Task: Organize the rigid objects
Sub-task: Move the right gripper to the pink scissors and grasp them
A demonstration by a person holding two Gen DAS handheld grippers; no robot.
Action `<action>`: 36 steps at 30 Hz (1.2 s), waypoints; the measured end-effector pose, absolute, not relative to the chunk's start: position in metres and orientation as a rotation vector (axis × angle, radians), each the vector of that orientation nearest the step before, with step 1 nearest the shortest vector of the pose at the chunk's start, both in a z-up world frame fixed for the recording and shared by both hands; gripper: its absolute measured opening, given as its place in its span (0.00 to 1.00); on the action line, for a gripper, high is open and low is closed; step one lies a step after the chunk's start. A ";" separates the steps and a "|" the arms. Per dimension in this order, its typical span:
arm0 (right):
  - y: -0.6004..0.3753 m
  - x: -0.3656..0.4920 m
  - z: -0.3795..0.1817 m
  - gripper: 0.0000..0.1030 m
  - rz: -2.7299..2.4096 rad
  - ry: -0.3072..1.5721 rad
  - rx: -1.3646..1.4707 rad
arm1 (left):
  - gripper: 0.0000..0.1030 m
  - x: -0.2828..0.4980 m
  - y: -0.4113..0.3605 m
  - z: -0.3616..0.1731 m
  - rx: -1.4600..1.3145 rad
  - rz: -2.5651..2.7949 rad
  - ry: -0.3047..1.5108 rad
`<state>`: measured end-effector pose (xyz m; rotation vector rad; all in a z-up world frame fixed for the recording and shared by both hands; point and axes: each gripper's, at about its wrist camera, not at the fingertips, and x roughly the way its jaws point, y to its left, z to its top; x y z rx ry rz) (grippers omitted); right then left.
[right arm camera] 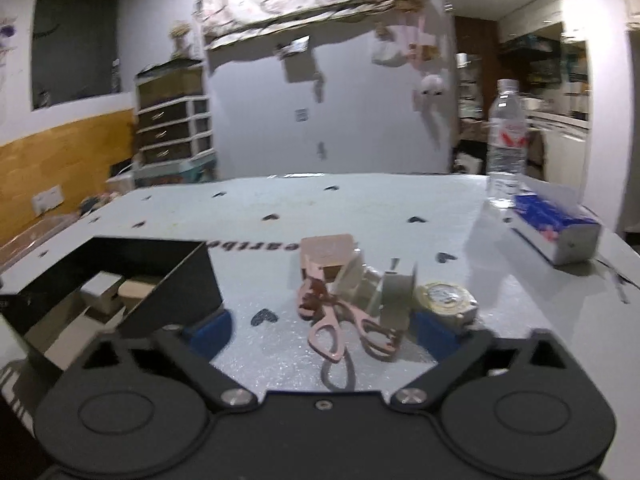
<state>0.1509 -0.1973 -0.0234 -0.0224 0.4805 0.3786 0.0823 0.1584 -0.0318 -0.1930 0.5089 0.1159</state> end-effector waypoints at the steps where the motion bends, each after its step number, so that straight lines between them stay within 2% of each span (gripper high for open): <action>1: -0.194 0.155 -0.024 0.71 0.386 0.478 -0.056 | 0.09 0.082 0.159 -0.032 -0.193 0.116 0.509; 13: -0.154 0.209 -0.040 0.35 0.456 0.549 -0.365 | 0.09 0.082 0.159 -0.031 -0.188 0.116 0.510; 24: -0.155 0.230 -0.051 0.35 0.530 0.566 -0.420 | 0.09 0.084 0.159 -0.030 -0.191 0.113 0.511; 31: -0.143 0.213 -0.050 0.29 0.610 0.519 -0.533 | 0.09 0.084 0.159 -0.030 -0.190 0.113 0.511; 34: -0.140 0.206 -0.049 0.29 0.652 0.518 -0.555 | 0.09 0.084 0.159 -0.030 -0.190 0.113 0.510; 36: -0.137 0.207 -0.048 0.33 0.668 0.521 -0.562 | 0.09 0.084 0.159 -0.030 -0.190 0.113 0.510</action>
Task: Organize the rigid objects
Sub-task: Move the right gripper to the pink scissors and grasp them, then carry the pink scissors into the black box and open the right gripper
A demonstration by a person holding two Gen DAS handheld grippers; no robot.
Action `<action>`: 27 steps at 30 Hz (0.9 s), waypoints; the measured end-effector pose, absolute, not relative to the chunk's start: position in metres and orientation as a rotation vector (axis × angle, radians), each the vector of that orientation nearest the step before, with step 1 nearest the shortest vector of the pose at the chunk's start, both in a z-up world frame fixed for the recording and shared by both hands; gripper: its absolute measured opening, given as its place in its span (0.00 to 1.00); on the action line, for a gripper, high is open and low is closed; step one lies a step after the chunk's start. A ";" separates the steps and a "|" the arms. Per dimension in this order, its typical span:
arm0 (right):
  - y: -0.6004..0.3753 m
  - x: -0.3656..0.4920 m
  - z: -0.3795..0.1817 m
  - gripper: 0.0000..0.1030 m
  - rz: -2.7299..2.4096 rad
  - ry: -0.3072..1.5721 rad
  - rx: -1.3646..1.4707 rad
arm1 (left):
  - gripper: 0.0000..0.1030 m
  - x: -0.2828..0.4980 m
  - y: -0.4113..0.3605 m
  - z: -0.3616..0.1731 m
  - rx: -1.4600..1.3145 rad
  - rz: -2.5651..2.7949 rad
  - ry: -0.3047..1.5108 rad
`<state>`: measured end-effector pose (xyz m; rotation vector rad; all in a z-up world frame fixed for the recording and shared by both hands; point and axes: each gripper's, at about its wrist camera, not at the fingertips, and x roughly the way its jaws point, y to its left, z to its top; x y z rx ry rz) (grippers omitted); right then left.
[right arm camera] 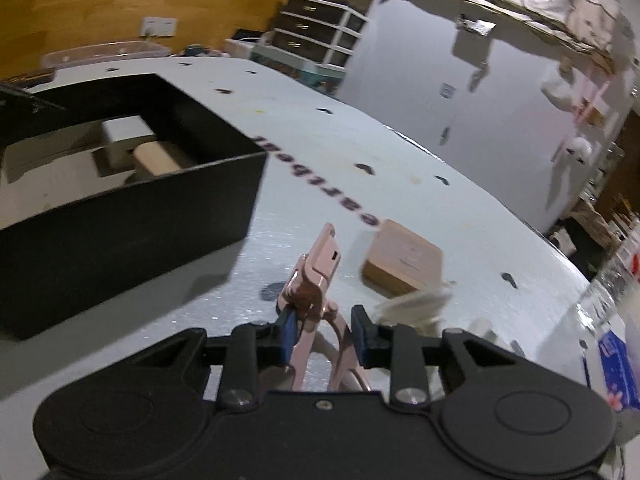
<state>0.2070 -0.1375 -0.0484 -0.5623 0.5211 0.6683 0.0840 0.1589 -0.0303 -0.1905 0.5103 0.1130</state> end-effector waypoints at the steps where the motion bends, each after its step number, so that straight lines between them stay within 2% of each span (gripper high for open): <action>1: -0.137 0.209 -0.048 0.37 0.668 0.518 -0.561 | 0.09 0.084 0.159 -0.030 -0.190 0.113 0.511; 2: -0.136 0.212 -0.048 0.38 0.668 0.520 -0.558 | 0.09 0.084 0.159 -0.030 -0.189 0.113 0.511; 5: -0.134 0.221 -0.047 0.31 0.678 0.538 -0.526 | 0.09 0.084 0.159 -0.030 -0.192 0.113 0.511; 9: -0.133 0.216 -0.044 0.28 0.669 0.522 -0.518 | 0.09 0.084 0.159 -0.031 -0.191 0.112 0.510; 11: -0.135 0.213 -0.036 0.19 0.663 0.502 -0.488 | 0.09 0.084 0.159 -0.030 -0.191 0.110 0.509; 21: -0.121 0.180 0.034 0.19 0.728 0.334 -0.377 | 0.09 0.085 0.161 -0.032 -0.199 0.107 0.502; 27: -0.089 0.166 0.051 0.18 0.913 0.405 -0.185 | 0.09 0.084 0.161 -0.033 -0.198 0.106 0.503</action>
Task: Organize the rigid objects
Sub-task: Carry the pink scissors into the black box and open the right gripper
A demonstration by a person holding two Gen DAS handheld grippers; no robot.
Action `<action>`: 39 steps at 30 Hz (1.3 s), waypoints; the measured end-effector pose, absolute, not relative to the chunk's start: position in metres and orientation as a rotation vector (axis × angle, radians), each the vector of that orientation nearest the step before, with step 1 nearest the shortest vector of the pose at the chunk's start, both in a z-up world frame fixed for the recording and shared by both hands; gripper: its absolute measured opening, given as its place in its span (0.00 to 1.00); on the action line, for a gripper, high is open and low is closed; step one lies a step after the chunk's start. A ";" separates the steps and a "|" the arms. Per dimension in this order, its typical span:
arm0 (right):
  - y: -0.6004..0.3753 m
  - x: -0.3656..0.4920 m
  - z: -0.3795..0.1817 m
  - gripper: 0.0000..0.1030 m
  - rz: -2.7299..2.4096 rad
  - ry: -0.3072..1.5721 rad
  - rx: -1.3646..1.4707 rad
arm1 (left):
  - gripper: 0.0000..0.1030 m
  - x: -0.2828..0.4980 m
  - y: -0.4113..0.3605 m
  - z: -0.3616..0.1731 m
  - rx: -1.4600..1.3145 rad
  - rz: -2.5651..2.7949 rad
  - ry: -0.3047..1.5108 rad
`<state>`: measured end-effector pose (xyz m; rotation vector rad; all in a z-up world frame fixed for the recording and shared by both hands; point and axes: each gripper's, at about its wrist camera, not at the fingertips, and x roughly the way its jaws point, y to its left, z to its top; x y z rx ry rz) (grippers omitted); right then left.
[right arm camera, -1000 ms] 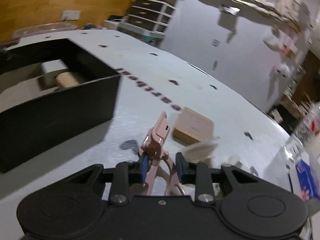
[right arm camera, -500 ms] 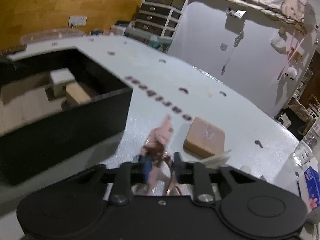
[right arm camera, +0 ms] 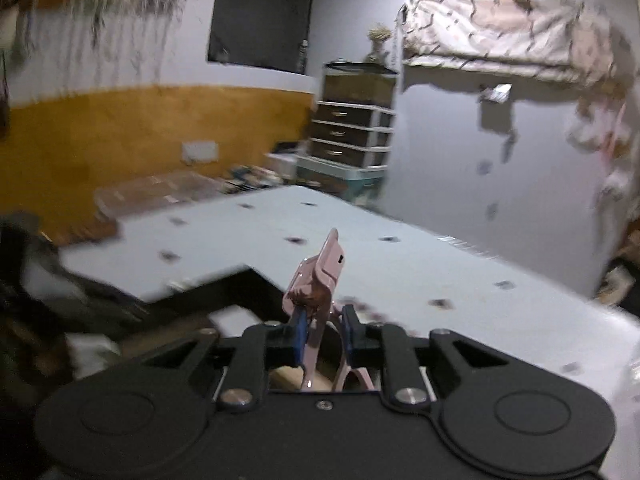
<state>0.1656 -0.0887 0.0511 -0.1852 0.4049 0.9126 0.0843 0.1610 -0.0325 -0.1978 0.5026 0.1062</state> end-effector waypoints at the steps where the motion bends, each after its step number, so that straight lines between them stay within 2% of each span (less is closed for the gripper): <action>1: -0.083 0.165 0.051 0.11 0.938 0.423 -0.169 | 0.09 0.084 0.161 -0.033 -0.198 0.106 0.503; 4: -0.065 0.163 0.042 0.07 0.980 0.504 -0.165 | 0.09 0.084 0.161 -0.033 -0.200 0.104 0.501; 5: -0.059 0.161 0.038 0.00 0.973 0.517 -0.190 | 0.09 0.084 0.161 -0.034 -0.201 0.104 0.501; 10: -0.041 0.154 0.026 0.00 0.922 0.559 -0.299 | 0.09 0.083 0.161 -0.034 -0.203 0.098 0.498; 21: -0.047 0.145 0.032 0.02 0.922 0.565 -0.315 | 0.09 0.082 0.163 -0.036 -0.209 0.094 0.493; 28: -0.035 0.158 0.021 0.04 1.038 0.748 -0.159 | 0.09 0.082 0.163 -0.035 -0.207 0.096 0.493; 31: -0.023 0.165 0.009 0.11 1.018 0.820 -0.108 | 0.09 0.082 0.163 -0.035 -0.206 0.096 0.494; 39: -0.018 0.176 -0.003 0.12 0.838 0.860 -0.113 | 0.09 0.081 0.164 -0.034 -0.201 0.094 0.497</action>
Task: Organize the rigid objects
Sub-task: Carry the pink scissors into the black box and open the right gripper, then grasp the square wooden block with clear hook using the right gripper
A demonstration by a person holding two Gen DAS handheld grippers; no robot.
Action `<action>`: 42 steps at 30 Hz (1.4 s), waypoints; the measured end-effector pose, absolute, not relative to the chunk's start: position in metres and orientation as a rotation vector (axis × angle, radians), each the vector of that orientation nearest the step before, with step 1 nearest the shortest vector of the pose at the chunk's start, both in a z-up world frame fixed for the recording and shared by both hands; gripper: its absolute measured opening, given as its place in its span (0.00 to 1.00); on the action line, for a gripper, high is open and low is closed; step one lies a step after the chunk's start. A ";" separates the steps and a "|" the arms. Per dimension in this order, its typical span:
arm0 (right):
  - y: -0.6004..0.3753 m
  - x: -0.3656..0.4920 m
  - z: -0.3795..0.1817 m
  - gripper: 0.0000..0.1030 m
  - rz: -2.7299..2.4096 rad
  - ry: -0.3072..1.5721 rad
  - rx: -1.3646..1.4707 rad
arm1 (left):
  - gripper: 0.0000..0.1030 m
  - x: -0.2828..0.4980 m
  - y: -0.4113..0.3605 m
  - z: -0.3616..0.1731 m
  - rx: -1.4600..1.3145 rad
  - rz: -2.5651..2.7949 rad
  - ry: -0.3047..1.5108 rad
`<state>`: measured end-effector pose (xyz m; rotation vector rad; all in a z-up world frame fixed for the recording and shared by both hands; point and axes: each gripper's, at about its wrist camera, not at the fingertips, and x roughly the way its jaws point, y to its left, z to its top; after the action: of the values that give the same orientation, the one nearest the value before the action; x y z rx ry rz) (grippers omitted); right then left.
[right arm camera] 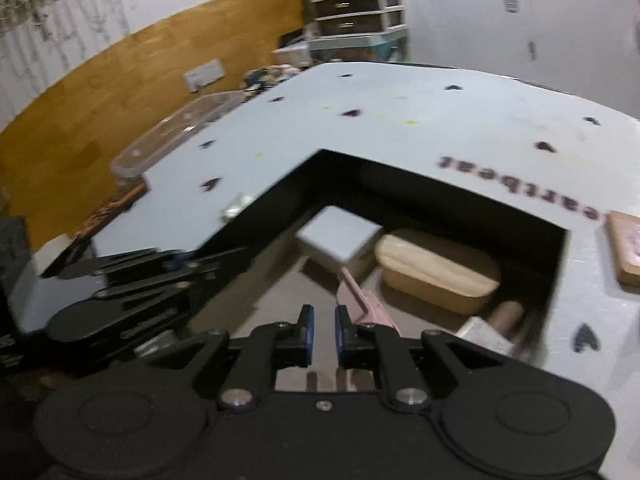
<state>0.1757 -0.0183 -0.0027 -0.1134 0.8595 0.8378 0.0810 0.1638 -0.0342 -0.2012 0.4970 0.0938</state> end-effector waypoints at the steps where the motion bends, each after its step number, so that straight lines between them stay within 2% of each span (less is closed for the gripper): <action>1: -0.021 0.177 -0.002 0.11 0.815 0.864 -0.118 | 0.09 0.081 0.164 -0.034 -0.202 0.093 0.497; 7: -0.034 0.178 0.000 0.10 0.782 0.871 -0.134 | 0.09 0.081 0.164 -0.034 -0.202 0.094 0.497; 9: -0.036 0.176 0.002 0.14 0.785 0.866 -0.141 | 0.09 0.081 0.165 -0.034 -0.201 0.094 0.498; 11: -0.037 0.174 0.005 0.25 0.798 0.856 -0.136 | 0.09 0.081 0.165 -0.033 -0.200 0.096 0.500; 15: -0.044 0.168 0.015 0.26 0.816 0.817 -0.122 | 0.09 0.082 0.164 -0.033 -0.195 0.099 0.502; 18: -0.051 0.165 0.024 0.32 0.816 0.779 -0.109 | 0.09 0.083 0.163 -0.032 -0.195 0.099 0.502; 20: -0.059 0.164 0.032 0.45 0.818 0.749 -0.090 | 0.09 0.083 0.163 -0.032 -0.195 0.099 0.502; 26: -0.086 0.169 0.056 0.69 0.764 0.635 -0.031 | 0.09 0.083 0.163 -0.032 -0.195 0.099 0.502; 37: -0.138 0.215 0.060 0.91 0.514 0.506 0.038 | 0.09 0.082 0.163 -0.032 -0.195 0.100 0.499; 42: -0.147 0.252 0.036 0.92 0.449 0.543 0.011 | 0.09 0.082 0.163 -0.031 -0.196 0.100 0.499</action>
<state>0.2521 -0.1472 0.0358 0.0115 0.5434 0.4490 0.0820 0.1626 -0.0314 -0.1964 0.4989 0.1002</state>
